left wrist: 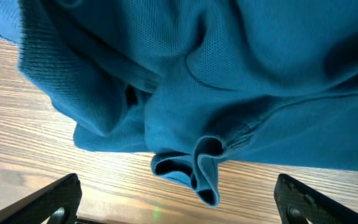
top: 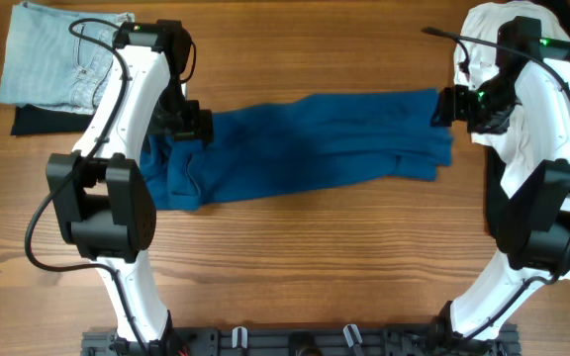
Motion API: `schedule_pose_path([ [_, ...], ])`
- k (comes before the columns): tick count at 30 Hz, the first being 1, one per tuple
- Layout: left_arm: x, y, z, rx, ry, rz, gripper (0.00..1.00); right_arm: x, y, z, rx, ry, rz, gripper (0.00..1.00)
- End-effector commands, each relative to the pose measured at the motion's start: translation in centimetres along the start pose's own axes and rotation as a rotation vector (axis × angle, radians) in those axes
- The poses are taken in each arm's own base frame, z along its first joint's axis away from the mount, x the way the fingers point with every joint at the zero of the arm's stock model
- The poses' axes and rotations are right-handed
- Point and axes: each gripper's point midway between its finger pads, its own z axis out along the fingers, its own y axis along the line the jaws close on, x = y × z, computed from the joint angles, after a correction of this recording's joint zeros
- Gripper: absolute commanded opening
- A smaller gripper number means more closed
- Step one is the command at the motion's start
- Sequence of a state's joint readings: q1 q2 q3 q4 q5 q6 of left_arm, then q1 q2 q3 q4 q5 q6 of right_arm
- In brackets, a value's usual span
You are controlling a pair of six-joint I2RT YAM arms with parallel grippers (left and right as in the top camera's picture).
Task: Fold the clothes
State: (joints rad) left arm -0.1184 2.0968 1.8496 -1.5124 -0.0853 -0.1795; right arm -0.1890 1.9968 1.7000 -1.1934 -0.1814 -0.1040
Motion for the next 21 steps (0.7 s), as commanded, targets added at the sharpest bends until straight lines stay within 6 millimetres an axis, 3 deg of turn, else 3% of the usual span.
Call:
schedule_pose_path([
  [1, -1.7, 1.1, -1.9, -0.021, -0.103, -0.032, 1.00, -0.3, -0.4, 1.0, -0.003, -0.002, -0.039, 0.80],
  [6, -4.2, 2.5, -8.2, 0.051, -0.383, -0.101, 1.00, 0.5, -0.7, 5.2, -0.023, 0.007, -0.073, 0.81],
  [8, -5.0, 3.0, -9.7, 0.067, -0.455, -0.120, 1.00, 1.1, -0.9, 6.9, -0.029, 0.001, -0.074, 0.82],
  [10, -5.3, 3.3, -9.8, 0.069, -0.467, -0.130, 1.00, 2.2, -1.1, 9.3, -0.033, -0.005, -0.074, 0.82],
  [16, -5.4, 3.5, -9.7, 0.069, -0.466, -0.135, 1.00, 3.5, -1.1, 12.6, -0.053, -0.047, -0.050, 0.81],
  [18, -5.4, 3.5, -9.7, 0.069, -0.466, -0.135, 1.00, 4.7, 0.1, 13.2, -0.123, -0.026, -0.045, 0.76],
  [21, -5.4, 3.5, -9.7, 0.070, -0.465, -0.136, 1.00, 5.8, 1.9, 13.6, -0.202, 0.001, -0.049, 0.56],
])
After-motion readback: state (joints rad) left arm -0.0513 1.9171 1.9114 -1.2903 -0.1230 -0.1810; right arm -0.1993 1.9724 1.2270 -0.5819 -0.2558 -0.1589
